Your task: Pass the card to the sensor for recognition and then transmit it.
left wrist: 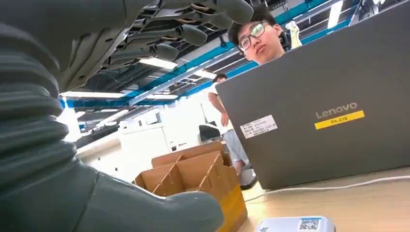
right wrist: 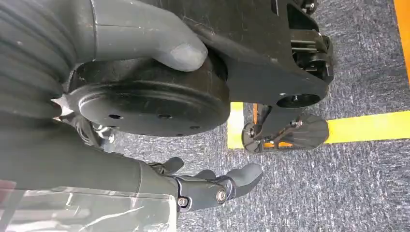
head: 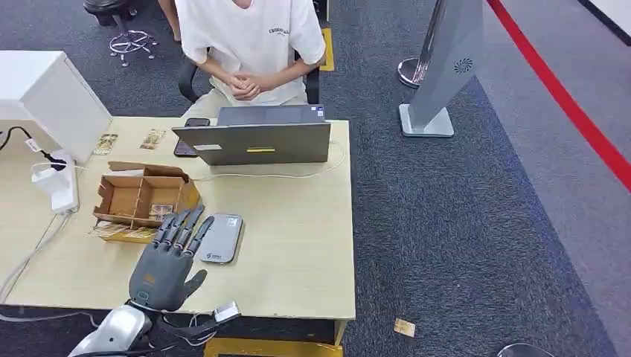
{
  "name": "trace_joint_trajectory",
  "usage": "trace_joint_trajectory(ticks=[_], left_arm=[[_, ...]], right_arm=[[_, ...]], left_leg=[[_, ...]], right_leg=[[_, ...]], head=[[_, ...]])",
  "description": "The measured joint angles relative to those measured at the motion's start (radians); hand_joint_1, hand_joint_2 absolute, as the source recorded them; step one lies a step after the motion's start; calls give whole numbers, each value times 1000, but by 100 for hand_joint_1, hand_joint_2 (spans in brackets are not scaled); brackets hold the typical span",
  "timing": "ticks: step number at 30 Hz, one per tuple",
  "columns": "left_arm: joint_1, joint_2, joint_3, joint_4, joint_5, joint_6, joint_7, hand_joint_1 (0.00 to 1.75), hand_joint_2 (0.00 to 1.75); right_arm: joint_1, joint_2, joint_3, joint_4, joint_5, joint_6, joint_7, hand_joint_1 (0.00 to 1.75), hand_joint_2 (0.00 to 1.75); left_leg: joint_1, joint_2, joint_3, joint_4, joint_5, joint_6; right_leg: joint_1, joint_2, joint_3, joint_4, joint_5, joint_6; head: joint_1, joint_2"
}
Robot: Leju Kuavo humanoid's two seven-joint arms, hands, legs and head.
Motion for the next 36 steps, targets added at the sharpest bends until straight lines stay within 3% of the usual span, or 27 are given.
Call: trace_joint_trajectory(ticks=[7, 20, 32, 36], left_arm=[[70, -11, 115, 15, -9, 57, 5, 0, 175], [67, -38, 413, 230, -8, 189, -36, 0, 175], [38, -41, 571, 380, -9, 278, -100, 0, 175], [10, -40, 588, 414, -20, 289, -107, 0, 175]], right_arm=[[0, 0, 0, 0, -5, 0, 4, 0, 175], [-3, 0, 30, 2, 10, 0, 14, 0, 175], [-7, -1, 59, 3, 19, 0, 21, 0, 175], [-9, -1, 70, 3, 23, 0, 23, 0, 175]], left_leg=[[0, 0, 0, 0, 0, 0], [0, 0, 0, 0, 0, 0], [1, 0, 0, 0, 0, 0], [0, 0, 0, 0, 0, 0]], right_leg=[[0, 0, 0, 0, -1, -1], [0, 0, 0, 0, -1, -1], [0, -1, -2, 0, -1, -1], [0, -1, 0, 0, -1, -1]], head=[[0, 0], [0, 0], [0, 0], [0, 0]])
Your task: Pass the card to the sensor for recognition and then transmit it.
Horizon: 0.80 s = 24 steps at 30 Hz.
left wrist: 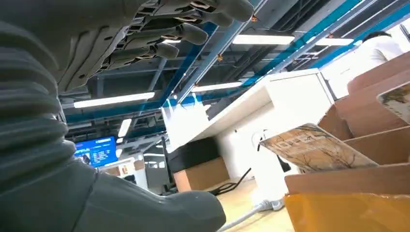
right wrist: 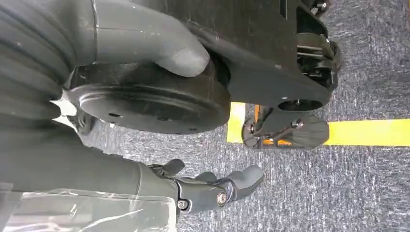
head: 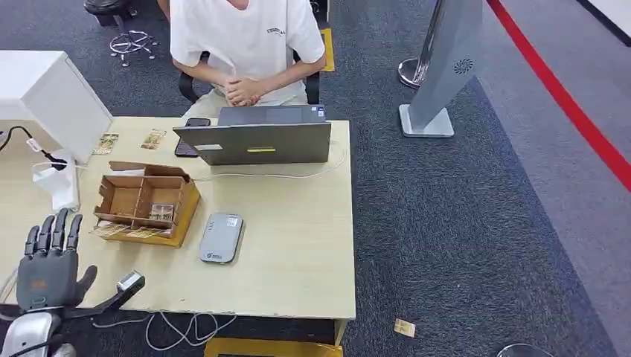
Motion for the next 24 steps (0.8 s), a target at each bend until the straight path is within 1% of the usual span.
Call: trace_joint_trajectory(ticks=[7, 10, 13, 16, 21, 24], left_arm=[[-19, 0, 5, 31, -7, 3, -1, 0, 175], [-42, -3, 3, 45, -37, 18, 0, 0, 175], [-77, -11, -28, 61, -82, 39, 17, 0, 175], [-110, -22, -81, 75, -113, 60, 34, 0, 175], [-142, -32, -149, 89, -128, 77, 43, 0, 175], [-150, -35, -167, 94, -128, 78, 45, 0, 175]], right_arm=[[-1, 0, 8, 0, 2, 0, 1, 0, 175], [-2, 0, 13, 0, 4, 0, 3, 0, 175], [-5, 0, 23, 0, 6, 0, 6, 0, 175], [-7, 0, 35, 0, 10, 0, 9, 0, 175], [-9, 0, 47, 0, 13, 0, 12, 0, 175], [-9, 0, 52, 0, 13, 0, 13, 0, 175]], left_leg=[[0, 0, 0, 0, 0, 0], [0, 0, 0, 0, 0, 0], [0, 0, 0, 0, 0, 0], [0, 0, 0, 0, 0, 0], [0, 0, 0, 0, 0, 0], [0, 0, 0, 0, 0, 0]], right_leg=[[0, 0, 0, 0, 0, 0], [0, 0, -3, 0, 0, 0], [0, 0, -2, 0, 0, 0], [0, 0, -2, 0, 0, 0], [0, 1, 0, 0, 1, 0], [0, 1, -1, 0, 1, 0]], head=[[0, 0], [0, 0], [0, 0], [0, 0], [0, 0], [0, 0]])
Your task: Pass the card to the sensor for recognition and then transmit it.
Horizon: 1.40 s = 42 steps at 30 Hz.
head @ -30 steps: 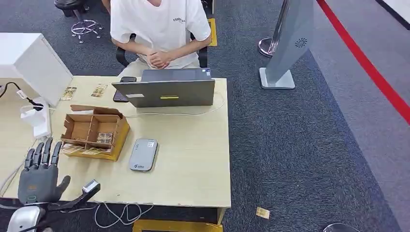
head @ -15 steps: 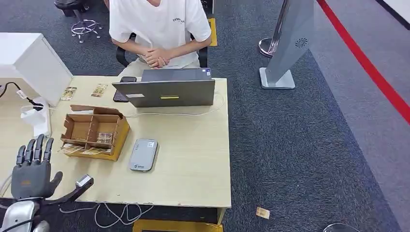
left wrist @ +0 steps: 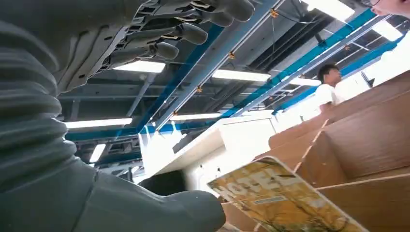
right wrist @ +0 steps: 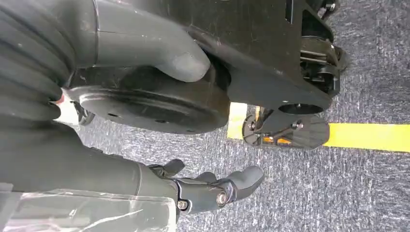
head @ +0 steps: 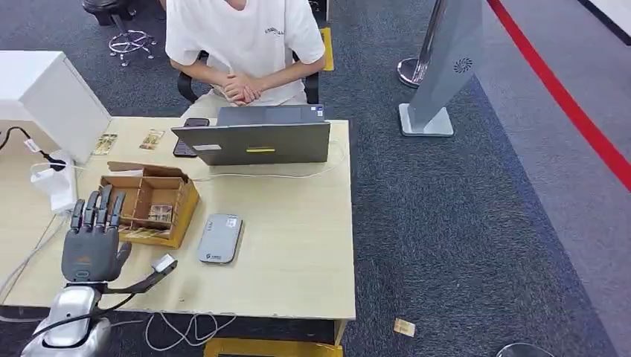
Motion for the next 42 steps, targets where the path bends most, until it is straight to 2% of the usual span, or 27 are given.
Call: trace_joint_trajectory(ticks=[20, 31, 35, 42], left_arm=[[-7, 0, -21, 8, 0, 6, 1, 0, 175], [-56, -2, -120, 52, 45, 26, -77, 0, 175], [-80, -3, -137, 74, 32, -93, 12, 0, 175], [-116, -3, -151, 117, 34, -118, 17, 0, 175]], right_arm=[[-1, 0, 7, 0, 0, 0, 0, 0, 175], [-2, 0, 21, 0, 0, 0, 0, 0, 175], [-2, 0, 26, 0, -11, 0, 0, 0, 175], [-2, 0, 26, 0, -14, 0, 0, 0, 175]], left_leg=[[0, 0, 0, 0, 0, 0], [0, 0, 0, 0, 0, 0], [0, 0, 0, 0, 0, 0], [0, 0, 0, 0, 0, 0]], right_leg=[[0, 0, -2, 0, 0, 0], [0, 0, 0, 0, 0, 0], [0, 0, 0, 0, 0, 0], [0, 0, 0, 0, 0, 0]], head=[[0, 0], [0, 0], [0, 0], [0, 0]])
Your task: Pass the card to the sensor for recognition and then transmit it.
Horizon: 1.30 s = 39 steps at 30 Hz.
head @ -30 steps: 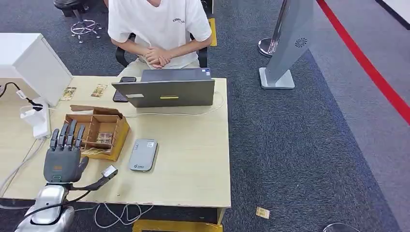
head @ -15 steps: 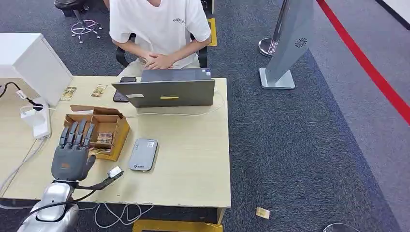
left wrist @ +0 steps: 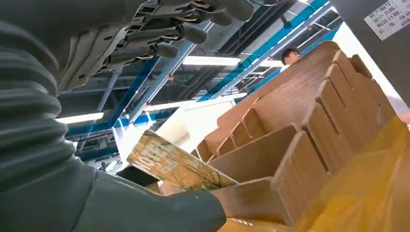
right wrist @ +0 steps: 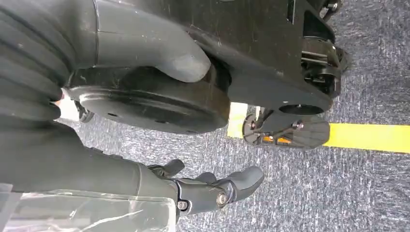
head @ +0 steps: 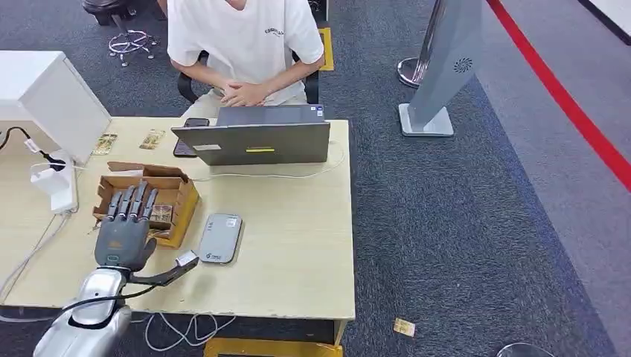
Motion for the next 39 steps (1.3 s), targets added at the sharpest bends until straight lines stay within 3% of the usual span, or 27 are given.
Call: trace_joint_trajectory(ticks=[11, 39], left_arm=[[-34, 0, -17, 45, 6, -85, 54, 0, 175], [-46, 0, -19, 63, 3, -73, 80, 0, 175]], right_arm=[[0, 0, 2, 0, -10, 0, -2, 0, 175], [0, 0, 5, 0, -15, 0, -3, 0, 175]], left_leg=[[0, 0, 0, 0, 0, 0], [0, 0, 0, 0, 0, 0]], right_leg=[[0, 0, 0, 0, 0, 0], [0, 0, 0, 0, 0, 0]], head=[[0, 0], [0, 0]])
